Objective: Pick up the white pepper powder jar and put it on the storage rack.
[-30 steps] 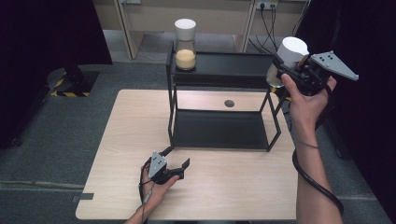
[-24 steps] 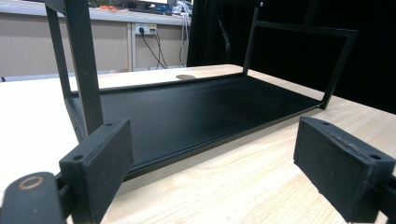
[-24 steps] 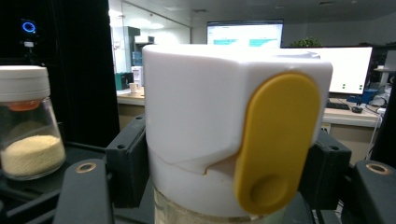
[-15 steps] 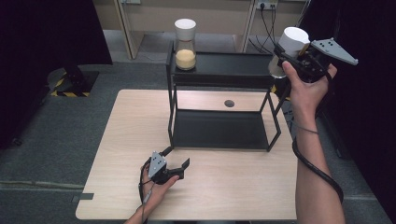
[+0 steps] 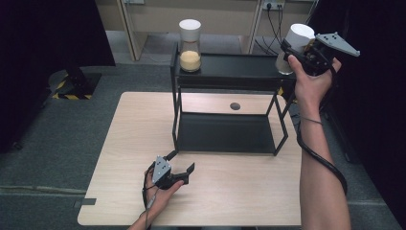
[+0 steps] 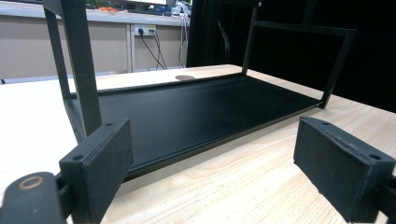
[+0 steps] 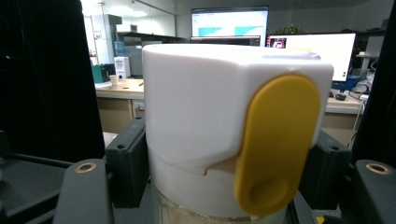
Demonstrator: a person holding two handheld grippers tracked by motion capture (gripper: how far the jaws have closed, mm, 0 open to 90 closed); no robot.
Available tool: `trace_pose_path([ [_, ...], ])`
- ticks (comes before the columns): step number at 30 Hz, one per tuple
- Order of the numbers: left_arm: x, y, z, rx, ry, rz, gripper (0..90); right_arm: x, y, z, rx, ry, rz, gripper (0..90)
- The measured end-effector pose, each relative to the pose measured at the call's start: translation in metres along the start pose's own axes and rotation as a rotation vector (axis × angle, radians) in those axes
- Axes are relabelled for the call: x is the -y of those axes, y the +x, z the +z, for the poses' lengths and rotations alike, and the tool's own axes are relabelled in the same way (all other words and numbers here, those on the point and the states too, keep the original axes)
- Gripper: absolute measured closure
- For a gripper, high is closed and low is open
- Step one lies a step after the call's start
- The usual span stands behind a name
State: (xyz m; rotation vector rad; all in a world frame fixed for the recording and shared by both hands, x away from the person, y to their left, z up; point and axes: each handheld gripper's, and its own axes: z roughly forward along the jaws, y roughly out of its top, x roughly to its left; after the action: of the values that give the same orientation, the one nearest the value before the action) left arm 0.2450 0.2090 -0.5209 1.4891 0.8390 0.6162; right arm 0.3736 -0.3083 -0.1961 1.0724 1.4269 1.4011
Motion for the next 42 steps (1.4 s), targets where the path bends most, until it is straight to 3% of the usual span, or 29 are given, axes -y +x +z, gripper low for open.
trace_pose_path([
  [17, 0.001, 0.001, 0.000, 0.001, -0.006, -0.006, 11.4, -0.003, 0.002, 0.031, 0.027, 0.047, -0.013, 30.7],
  [28, 0.002, 0.001, -0.001, 0.002, -0.011, -0.004, 11.4, -0.002, 0.005, 0.040, 0.042, 0.081, -0.017, 30.6],
  [42, 0.001, 0.000, -0.001, 0.002, -0.008, -0.005, 11.4, 0.002, 0.004, 0.041, 0.038, 0.072, -0.001, 29.9],
])
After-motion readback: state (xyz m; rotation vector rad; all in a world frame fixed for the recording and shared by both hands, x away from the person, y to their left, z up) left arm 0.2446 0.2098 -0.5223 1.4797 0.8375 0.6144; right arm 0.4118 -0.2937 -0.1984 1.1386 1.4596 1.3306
